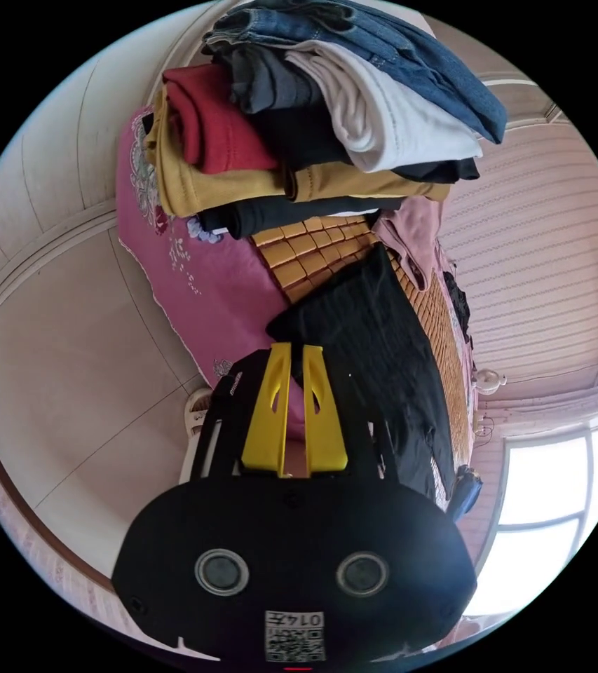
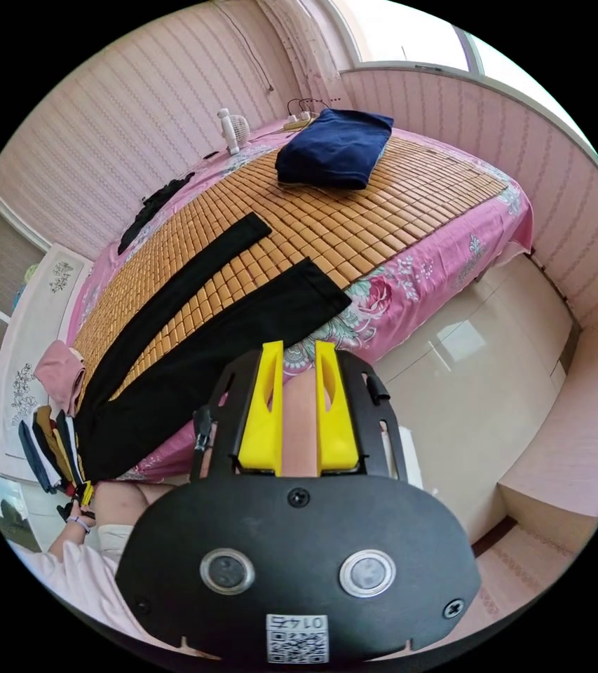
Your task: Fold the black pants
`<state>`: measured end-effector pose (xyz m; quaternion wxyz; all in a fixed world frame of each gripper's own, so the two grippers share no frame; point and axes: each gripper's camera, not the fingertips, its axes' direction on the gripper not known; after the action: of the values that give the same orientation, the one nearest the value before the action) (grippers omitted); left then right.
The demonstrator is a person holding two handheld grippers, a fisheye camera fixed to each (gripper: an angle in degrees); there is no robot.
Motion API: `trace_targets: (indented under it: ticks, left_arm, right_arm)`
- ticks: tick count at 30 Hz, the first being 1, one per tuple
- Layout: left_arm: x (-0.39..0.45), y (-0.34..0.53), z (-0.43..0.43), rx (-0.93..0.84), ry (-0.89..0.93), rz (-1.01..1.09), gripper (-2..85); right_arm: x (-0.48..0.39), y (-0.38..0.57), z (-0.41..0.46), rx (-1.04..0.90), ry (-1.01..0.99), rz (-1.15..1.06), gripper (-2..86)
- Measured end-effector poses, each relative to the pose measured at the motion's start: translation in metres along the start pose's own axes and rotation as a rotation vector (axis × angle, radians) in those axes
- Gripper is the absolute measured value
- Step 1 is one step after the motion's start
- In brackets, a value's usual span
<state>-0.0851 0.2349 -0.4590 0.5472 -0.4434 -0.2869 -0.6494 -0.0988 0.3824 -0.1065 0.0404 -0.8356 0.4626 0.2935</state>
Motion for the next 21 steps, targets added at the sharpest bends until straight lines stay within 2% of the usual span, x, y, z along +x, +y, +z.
trace_targets:
  ticks: [3,8,16,21]
  left_arm:
    - [0.005,-0.003,-0.002,-0.022,0.001,0.001,-0.6]
    - [0.027,-0.005,-0.027,0.027,-0.047,0.135,-0.9]
    - [0.066,-0.010,-0.038,-0.010,-0.106,0.210,-1.0]
    - [0.094,-0.009,-0.037,-0.008,-0.140,0.221,-1.0]
  right_arm:
    - [0.013,-0.012,0.007,-0.003,0.010,0.049,9.3]
    - [0.038,-0.035,0.026,-0.078,0.025,0.145,14.4]
    - [0.064,-0.058,0.052,-0.075,-0.047,0.207,13.1]
    - [0.069,-0.074,0.071,-0.163,-0.087,0.205,7.4]
